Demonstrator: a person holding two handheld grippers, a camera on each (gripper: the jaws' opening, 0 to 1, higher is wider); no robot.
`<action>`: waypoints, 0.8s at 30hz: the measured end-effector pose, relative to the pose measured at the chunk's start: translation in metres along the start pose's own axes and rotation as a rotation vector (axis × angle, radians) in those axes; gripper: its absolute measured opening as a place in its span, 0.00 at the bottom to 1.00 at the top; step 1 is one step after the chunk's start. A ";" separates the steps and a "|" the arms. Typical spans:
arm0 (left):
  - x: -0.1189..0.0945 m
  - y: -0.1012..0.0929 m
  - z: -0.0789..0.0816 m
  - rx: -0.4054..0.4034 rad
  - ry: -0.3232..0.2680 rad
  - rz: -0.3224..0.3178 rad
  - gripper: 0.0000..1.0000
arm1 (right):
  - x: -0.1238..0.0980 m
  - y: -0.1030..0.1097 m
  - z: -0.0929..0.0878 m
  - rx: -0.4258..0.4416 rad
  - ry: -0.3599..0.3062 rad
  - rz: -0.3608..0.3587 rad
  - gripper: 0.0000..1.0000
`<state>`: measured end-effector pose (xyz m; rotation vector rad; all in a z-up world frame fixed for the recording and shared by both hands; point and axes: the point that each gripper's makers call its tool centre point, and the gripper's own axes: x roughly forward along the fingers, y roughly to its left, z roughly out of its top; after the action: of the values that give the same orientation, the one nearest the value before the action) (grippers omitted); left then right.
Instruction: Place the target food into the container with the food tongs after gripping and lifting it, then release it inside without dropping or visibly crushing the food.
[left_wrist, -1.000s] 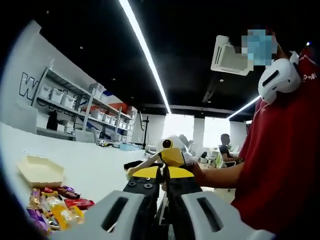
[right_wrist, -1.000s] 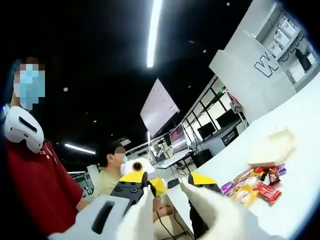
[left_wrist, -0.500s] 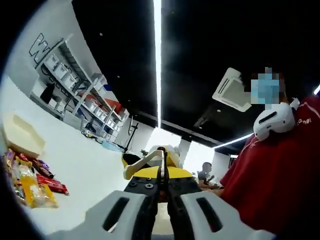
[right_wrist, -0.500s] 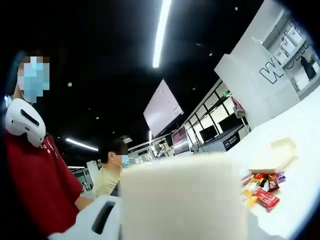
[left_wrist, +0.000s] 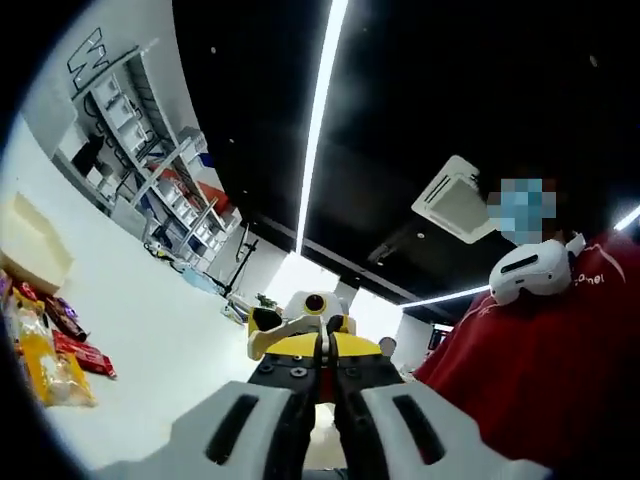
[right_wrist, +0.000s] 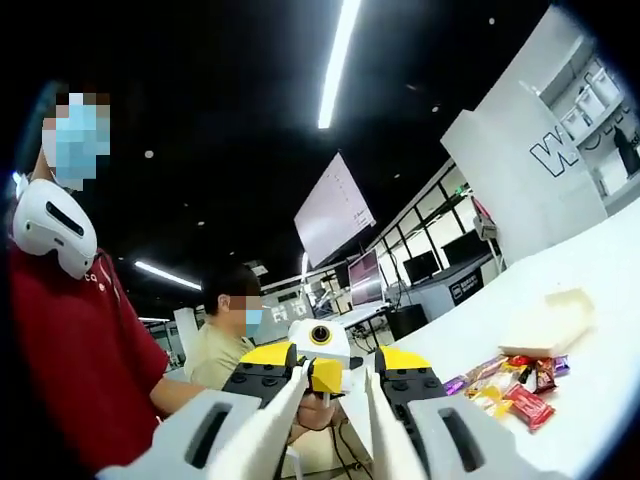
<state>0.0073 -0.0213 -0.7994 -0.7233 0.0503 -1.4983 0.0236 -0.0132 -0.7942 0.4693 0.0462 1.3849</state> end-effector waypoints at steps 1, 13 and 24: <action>0.001 -0.001 0.000 0.001 -0.007 -0.004 0.01 | 0.000 0.001 0.001 0.001 -0.002 0.003 0.26; -0.003 -0.001 -0.003 -0.005 -0.075 -0.005 0.01 | 0.000 -0.001 -0.002 0.058 0.009 0.005 0.26; -0.005 0.001 -0.007 -0.016 -0.085 0.001 0.01 | 0.000 -0.003 -0.005 0.073 0.019 -0.003 0.26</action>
<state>0.0042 -0.0197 -0.8068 -0.7990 -0.0014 -1.4664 0.0252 -0.0119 -0.7995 0.5171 0.1127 1.3884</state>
